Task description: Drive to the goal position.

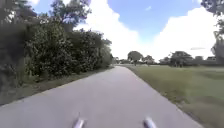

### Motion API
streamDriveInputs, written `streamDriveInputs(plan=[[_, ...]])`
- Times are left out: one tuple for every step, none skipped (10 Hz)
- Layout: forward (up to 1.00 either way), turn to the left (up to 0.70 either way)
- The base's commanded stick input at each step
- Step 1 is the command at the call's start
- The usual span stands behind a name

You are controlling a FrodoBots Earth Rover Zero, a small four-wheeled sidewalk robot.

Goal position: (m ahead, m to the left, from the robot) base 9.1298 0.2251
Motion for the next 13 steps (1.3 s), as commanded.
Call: streamDriveInputs(plan=[[0.70, 0.02], [0.70, 0.02], [0.70, 0.02], [0.70, 0.02], [0.70, 0.02], [0.70, 0.02], [0.70, 0.02], [0.70, 0.02], [0.70, 0.02], [0.70, 0.02], [0.70, 0.02], [0.70, 0.02], [0.70, -0.01]])
